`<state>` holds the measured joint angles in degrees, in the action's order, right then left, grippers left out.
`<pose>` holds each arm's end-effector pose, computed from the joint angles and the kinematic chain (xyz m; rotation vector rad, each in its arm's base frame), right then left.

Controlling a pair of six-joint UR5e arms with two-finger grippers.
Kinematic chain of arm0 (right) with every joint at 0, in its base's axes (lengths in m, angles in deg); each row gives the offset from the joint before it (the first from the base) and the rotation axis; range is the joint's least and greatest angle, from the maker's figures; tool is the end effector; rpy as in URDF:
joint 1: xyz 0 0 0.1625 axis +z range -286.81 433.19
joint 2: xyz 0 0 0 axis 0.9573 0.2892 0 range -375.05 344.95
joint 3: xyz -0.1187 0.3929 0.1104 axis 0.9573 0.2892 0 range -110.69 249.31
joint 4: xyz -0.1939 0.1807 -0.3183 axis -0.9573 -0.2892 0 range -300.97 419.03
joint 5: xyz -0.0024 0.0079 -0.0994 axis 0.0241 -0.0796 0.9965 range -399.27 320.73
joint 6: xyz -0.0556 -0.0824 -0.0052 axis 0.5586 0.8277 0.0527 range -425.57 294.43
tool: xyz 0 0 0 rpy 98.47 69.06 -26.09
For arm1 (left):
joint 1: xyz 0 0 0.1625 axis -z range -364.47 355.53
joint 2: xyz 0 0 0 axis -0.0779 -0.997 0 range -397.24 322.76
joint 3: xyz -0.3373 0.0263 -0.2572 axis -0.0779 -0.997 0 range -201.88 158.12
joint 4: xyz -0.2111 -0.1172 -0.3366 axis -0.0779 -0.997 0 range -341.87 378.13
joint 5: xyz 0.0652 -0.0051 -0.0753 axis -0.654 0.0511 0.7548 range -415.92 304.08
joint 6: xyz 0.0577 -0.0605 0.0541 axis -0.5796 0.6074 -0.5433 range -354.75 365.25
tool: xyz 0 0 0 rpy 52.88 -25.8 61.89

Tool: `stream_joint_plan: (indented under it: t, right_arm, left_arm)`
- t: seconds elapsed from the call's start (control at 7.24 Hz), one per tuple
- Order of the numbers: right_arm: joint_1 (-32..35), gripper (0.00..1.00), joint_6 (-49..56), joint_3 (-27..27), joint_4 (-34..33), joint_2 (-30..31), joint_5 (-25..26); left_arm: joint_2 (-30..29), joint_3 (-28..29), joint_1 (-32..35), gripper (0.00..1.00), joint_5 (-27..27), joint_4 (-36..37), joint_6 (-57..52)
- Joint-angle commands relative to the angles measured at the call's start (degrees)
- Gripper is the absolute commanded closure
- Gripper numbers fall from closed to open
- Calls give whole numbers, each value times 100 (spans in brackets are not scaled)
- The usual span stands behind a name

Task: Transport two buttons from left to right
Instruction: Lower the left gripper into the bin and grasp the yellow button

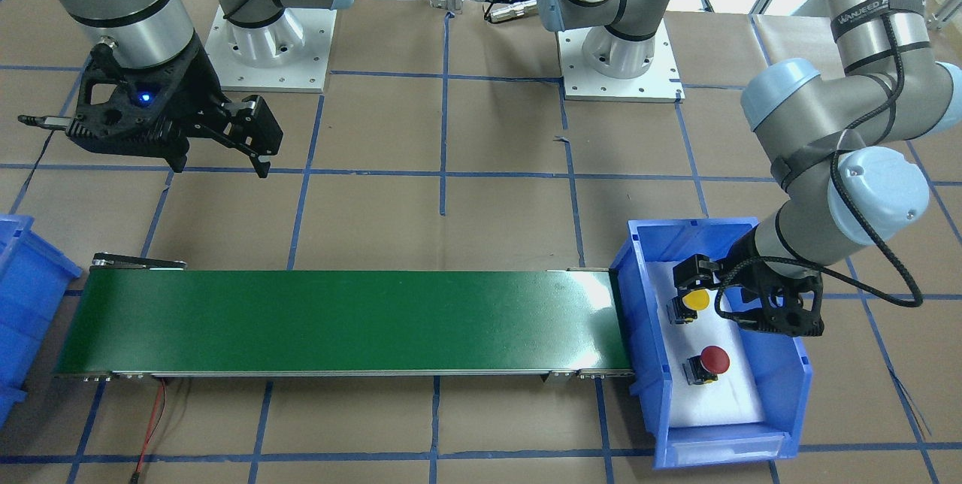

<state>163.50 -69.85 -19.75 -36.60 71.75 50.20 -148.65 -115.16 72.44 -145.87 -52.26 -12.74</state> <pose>0.1371 -0.5202 0.4779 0.1079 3.1268 -0.0914 0.0064 -0.6166 0.2863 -0.1333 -3.1114 -0.1327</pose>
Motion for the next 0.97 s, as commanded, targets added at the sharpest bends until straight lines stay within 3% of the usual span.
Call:
stream_joint_plan:
  t: [0.0, 0.28, 0.55, 0.83]
  right_arm:
    - [-13, 0, 6, -5, 1, 3, -9]
    - [-5, 0, -20, -5, 1, 3, -18]
    - [-5, 0, 6, -5, -8, 3, -18]
    - [-13, 0, 15, 4, -8, -14, -18]
  left_arm:
    - [-213, -216, 0, 1, -4, 270, 24]
    - [-232, -234, 35, 25, 4, 254, 33]
    - [-249, -234, 97, 66, 4, 254, 103]
    - [-241, -165, 62, 74, -66, 227, 86]
